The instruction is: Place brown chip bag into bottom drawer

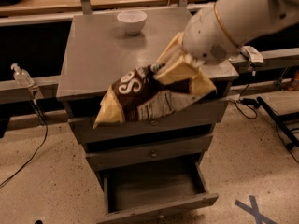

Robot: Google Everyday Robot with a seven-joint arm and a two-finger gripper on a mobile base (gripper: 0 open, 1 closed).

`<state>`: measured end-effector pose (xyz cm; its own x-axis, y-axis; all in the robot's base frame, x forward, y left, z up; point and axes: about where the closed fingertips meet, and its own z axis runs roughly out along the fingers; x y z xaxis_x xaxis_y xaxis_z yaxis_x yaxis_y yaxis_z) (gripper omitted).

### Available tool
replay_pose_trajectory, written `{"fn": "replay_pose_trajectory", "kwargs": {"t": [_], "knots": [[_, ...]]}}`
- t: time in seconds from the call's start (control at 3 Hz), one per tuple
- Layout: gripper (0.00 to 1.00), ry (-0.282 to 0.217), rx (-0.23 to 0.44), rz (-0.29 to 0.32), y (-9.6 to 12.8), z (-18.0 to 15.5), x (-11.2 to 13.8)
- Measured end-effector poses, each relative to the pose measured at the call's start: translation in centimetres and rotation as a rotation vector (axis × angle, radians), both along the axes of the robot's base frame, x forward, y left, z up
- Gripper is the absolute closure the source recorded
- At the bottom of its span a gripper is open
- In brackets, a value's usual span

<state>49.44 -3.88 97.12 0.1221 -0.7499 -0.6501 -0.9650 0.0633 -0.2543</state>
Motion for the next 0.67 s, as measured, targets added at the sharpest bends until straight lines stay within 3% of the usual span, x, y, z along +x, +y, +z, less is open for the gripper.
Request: {"fn": "replay_pose_trajectory", "kwargs": {"t": [0.33, 0.67], "knots": [[1.00, 0.099, 0.092, 0.002, -0.1, -5.6, -3.3], [1.00, 0.253, 0.205, 0.014, -0.2, -14.5, -4.4]]}}
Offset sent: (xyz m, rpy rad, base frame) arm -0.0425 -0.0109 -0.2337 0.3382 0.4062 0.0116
